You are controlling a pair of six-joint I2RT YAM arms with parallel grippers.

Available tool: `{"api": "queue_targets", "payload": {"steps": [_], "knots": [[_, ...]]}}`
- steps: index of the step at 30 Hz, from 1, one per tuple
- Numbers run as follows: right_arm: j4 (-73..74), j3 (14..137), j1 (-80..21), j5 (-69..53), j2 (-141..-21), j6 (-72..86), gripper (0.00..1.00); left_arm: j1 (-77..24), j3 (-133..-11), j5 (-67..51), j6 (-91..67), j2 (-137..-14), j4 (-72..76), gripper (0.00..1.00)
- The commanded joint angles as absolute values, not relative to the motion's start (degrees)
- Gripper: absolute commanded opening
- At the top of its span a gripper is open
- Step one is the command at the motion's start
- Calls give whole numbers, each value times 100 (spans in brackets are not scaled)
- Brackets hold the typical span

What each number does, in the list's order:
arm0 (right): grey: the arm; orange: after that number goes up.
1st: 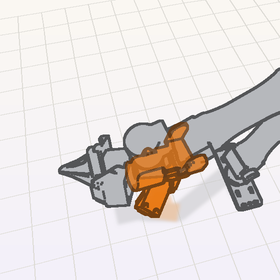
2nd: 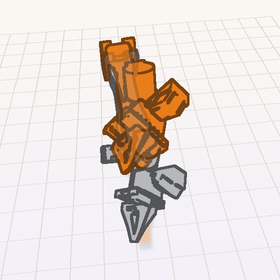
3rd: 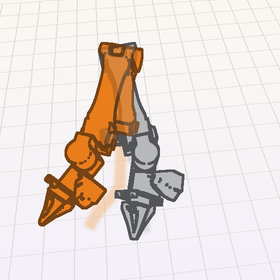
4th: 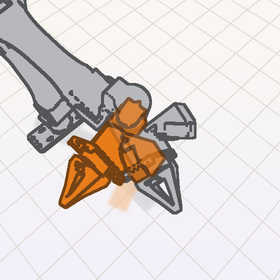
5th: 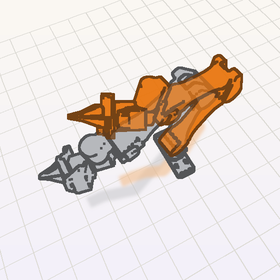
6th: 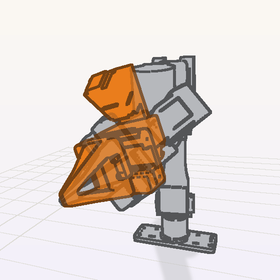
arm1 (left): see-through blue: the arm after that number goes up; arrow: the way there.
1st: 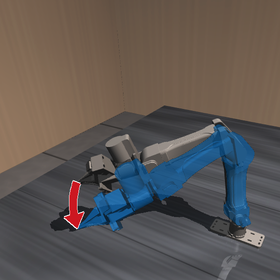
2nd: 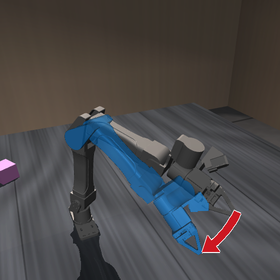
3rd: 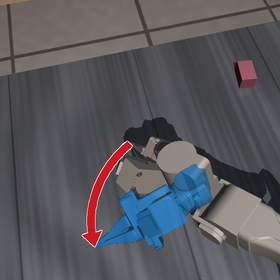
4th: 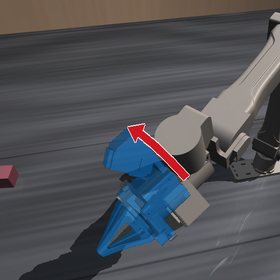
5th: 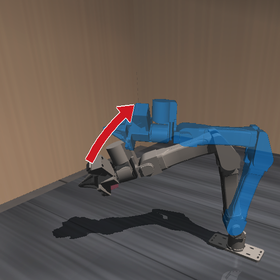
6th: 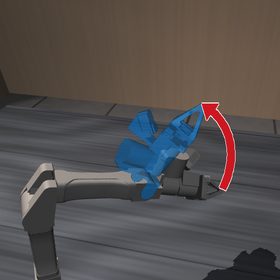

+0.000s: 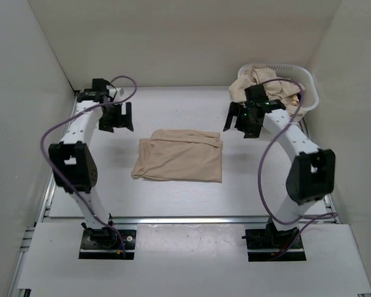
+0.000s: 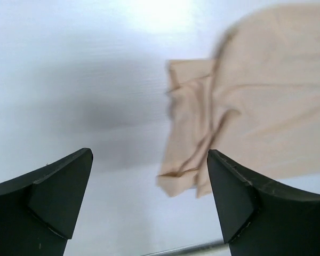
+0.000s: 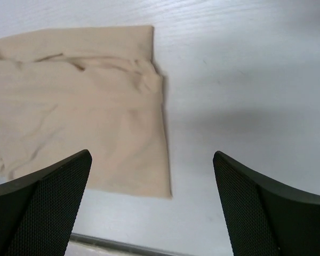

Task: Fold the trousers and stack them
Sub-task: Fold the trousers

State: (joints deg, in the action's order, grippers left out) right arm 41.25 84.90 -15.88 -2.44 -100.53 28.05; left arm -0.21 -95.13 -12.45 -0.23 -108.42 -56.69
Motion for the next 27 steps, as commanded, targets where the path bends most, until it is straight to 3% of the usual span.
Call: {"api": "queue_targets", "payload": {"steps": [1, 9, 27], "knots": [[5296, 8332, -1512, 254, -9072, 2304, 99, 289, -9099, 323, 0, -9679, -5704, 100], [5810, 7586, -1327, 765, -7630, 2293, 99, 1334, -7762, 1406, 0, -8220, -5704, 100], [5705, 7761, -1266, 1011, -7444, 2224, 99, 1591, -7356, 1670, 0, -7638, -5704, 100]]}}
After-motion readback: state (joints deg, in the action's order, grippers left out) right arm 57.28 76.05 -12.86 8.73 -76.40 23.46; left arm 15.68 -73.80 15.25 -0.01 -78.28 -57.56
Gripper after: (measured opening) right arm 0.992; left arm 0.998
